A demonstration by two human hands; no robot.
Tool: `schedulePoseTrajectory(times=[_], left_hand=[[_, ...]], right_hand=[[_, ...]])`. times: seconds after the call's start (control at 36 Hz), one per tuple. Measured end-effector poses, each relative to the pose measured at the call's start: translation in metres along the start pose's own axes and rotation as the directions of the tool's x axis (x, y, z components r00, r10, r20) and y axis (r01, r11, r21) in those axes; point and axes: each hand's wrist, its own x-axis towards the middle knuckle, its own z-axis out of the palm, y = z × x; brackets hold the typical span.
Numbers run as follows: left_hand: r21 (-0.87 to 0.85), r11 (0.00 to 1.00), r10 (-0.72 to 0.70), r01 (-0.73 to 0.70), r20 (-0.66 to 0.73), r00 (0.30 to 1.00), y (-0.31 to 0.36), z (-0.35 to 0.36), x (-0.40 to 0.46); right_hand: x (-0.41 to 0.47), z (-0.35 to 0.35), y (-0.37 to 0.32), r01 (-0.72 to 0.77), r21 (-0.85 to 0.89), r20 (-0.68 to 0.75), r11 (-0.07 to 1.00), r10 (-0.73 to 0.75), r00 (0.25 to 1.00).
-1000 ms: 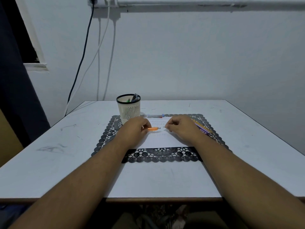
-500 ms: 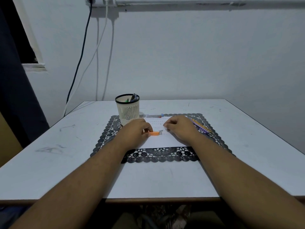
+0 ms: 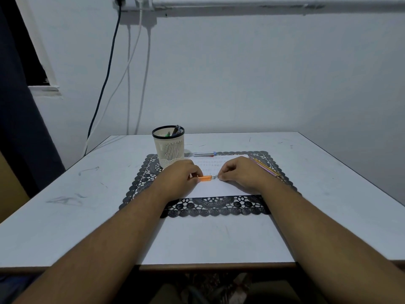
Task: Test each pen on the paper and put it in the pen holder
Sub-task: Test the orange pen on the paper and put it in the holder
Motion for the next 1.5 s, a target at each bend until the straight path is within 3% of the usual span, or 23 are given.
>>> schedulePoseTrajectory(times=[0.17, 0.42, 0.75, 1.06, 1.31, 1.5], left_hand=[[-0.007, 0.999, 0.032, -0.032, 0.028, 0.999, -0.002, 0.0, 0.0], [-0.009, 0.999, 0.05, -0.05, 0.023, 0.998, -0.002, 0.002, 0.002], [-0.013, 0.999, 0.051, -0.05, 0.022, 0.998, -0.003, 0.004, 0.002], [-0.006, 0.999, 0.054, -0.054, 0.024, 0.998, 0.0, 0.003, 0.003], [-0.032, 0.999, 0.031, -0.031, 0.02, 0.999, -0.002, 0.001, 0.001], [-0.061, 0.995, 0.08, -0.076, 0.069, 0.994, 0.002, -0.001, 0.0]], right_hand=[[0.0, 0.005, -0.003, 0.03, -0.074, -0.014, 0.997, -0.031, 0.999], [-0.005, 0.001, -0.005, 0.026, 0.073, 0.029, 0.997, -0.028, 0.999], [0.001, 0.004, -0.004, 0.05, -0.08, 0.037, 0.996, -0.048, 0.998], [0.002, 0.002, -0.002, 0.043, -0.076, 0.023, 0.996, -0.041, 0.999], [0.001, -0.004, 0.004, 0.011, -0.039, -0.072, 0.999, -0.013, 0.997], [0.008, 0.01, -0.002, 0.042, -0.128, -0.033, 0.991, -0.046, 0.998]])
